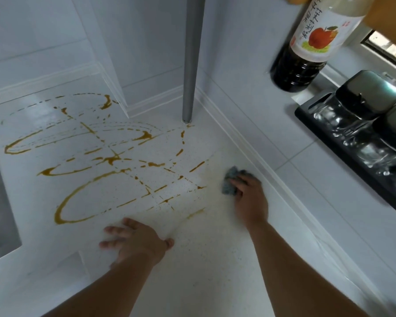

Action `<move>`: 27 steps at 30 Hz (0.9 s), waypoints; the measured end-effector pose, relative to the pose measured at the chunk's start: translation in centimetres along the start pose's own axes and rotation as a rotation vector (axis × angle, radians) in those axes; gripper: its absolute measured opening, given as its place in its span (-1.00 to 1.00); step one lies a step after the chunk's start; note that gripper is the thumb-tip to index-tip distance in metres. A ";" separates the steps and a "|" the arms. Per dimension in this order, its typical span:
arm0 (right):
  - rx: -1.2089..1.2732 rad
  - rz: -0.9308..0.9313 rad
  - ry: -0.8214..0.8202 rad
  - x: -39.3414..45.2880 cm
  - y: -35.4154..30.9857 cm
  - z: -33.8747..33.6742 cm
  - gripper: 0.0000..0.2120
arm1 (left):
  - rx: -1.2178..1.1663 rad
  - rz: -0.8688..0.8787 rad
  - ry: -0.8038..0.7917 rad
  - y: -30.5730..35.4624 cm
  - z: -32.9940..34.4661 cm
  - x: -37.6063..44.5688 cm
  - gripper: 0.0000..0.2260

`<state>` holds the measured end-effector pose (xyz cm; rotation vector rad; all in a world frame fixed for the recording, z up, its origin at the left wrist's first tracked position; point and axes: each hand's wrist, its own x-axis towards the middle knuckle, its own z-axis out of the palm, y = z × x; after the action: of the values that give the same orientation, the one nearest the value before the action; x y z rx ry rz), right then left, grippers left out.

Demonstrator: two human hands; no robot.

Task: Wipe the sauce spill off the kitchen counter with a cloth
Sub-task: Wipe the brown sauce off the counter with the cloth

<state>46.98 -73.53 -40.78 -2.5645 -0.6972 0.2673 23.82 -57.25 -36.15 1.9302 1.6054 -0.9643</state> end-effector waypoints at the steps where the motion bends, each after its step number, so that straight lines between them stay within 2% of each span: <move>1: -0.008 0.084 0.014 2.0 -0.3 -0.2 -0.60 | 0.001 0.004 0.004 0.1 0.0 0.0 0.30; 3: -0.019 0.207 0.017 4.9 -2.7 0.1 -0.53 | -0.002 0.004 0.007 0.0 0.0 0.0 0.30; 4: -0.005 0.184 0.009 5.5 -4.0 0.7 -0.51 | -0.005 0.003 0.007 0.1 0.0 0.0 0.30; 7: 0.125 -0.118 -0.134 0.3 -7.5 3.8 -0.57 | -0.019 -0.013 0.014 0.0 0.0 -0.3 0.29; 9: 0.032 -0.378 -0.239 -6.6 -7.2 4.9 -0.56 | -0.025 -0.001 0.021 -0.1 0.0 -0.3 0.29; 11: 0.025 -0.446 -0.222 -10.1 -4.3 3.6 -0.55 | -0.037 0.004 0.021 -0.2 0.0 -0.4 0.29; 13: 0.026 -0.287 -0.115 -8.9 -0.8 1.0 -0.53 | -0.020 0.007 0.023 0.0 0.0 -0.3 0.29; 16: -0.025 0.169 0.025 -2.9 1.3 -1.1 -0.51 | 0.007 0.003 0.020 0.0 0.2 0.5 0.30; 18: 0.046 0.274 0.032 -1.1 -0.7 0.0 -0.45 | 0.019 0.010 0.030 -0.2 0.5 0.9 0.32; 19: 0.115 0.245 0.002 -1.6 -2.7 1.1 -0.44 | 0.039 0.019 0.034 -0.4 0.6 1.1 0.32; 20: 0.135 0.138 -0.054 -3.1 -4.7 2.3 -0.43 | 0.055 0.031 0.036 -0.6 0.7 1.1 0.31; 22: 0.023 -0.261 -0.238 -8.2 -7.5 4.8 -0.42 | 0.076 0.046 0.031 -0.7 0.6 1.0 0.26; 24: -0.018 -0.549 -0.346 -12.2 -7.1 4.9 -0.47 | 0.037 0.054 0.008 -1.4 0.2 1.0 0.06; 26: -0.031 -0.601 -0.347 -11.6 -4.6 2.9 -0.43 | -0.068 0.085 -0.039 -3.0 -0.2 1.0 -0.16; 27: -0.054 -0.507 -0.302 -10.2 -3.2 1.7 -0.40 | -0.129 0.108 -0.054 -4.1 -0.3 1.3 -0.23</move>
<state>36.37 -75.71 -40.07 -2.3154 -1.4468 0.4704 20.04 -55.32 -36.53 1.8667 1.4796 -0.8412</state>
